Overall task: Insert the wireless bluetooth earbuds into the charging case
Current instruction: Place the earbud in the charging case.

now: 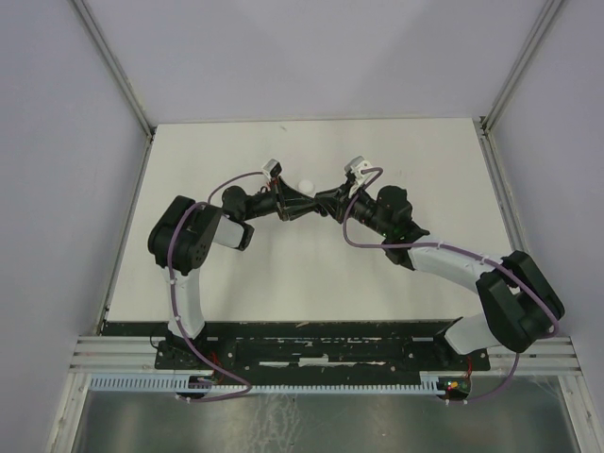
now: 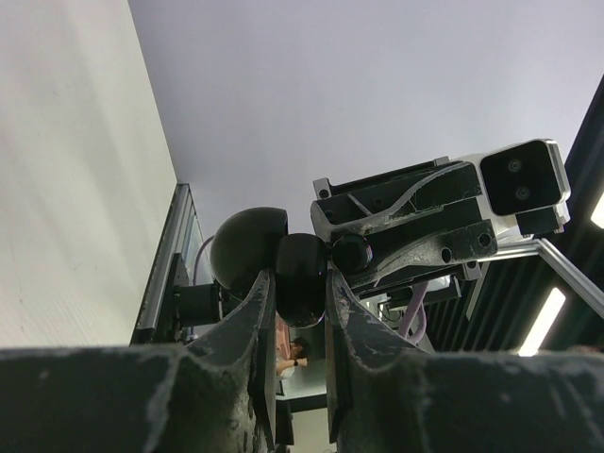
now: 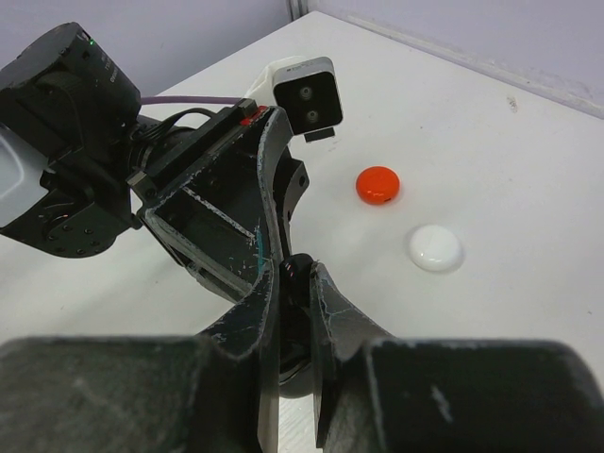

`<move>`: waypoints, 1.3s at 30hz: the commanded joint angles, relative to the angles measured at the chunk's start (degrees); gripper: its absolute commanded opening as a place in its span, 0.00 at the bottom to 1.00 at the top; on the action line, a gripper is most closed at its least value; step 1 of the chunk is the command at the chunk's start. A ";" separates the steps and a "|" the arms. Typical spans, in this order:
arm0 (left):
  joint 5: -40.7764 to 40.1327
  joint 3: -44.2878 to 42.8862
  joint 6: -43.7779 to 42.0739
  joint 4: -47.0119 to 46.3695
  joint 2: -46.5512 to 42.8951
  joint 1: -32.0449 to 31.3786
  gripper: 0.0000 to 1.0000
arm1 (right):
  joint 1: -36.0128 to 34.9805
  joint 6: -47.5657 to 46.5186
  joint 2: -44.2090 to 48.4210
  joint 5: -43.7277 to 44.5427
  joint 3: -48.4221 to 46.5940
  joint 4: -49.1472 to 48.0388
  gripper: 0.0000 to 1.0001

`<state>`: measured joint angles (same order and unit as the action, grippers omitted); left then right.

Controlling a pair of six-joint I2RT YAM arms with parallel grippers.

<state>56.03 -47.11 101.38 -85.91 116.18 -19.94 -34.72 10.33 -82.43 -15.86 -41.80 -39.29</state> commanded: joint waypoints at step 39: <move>0.79 -1.88 4.02 -13.19 -2.66 0.10 0.03 | 2.01 7.76 3.95 -3.87 1.57 -7.79 0.07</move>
<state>56.07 -47.22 106.45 -87.18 116.18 -19.64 -32.93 16.80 -79.00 -18.17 -39.88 -42.89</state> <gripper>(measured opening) 0.259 0.187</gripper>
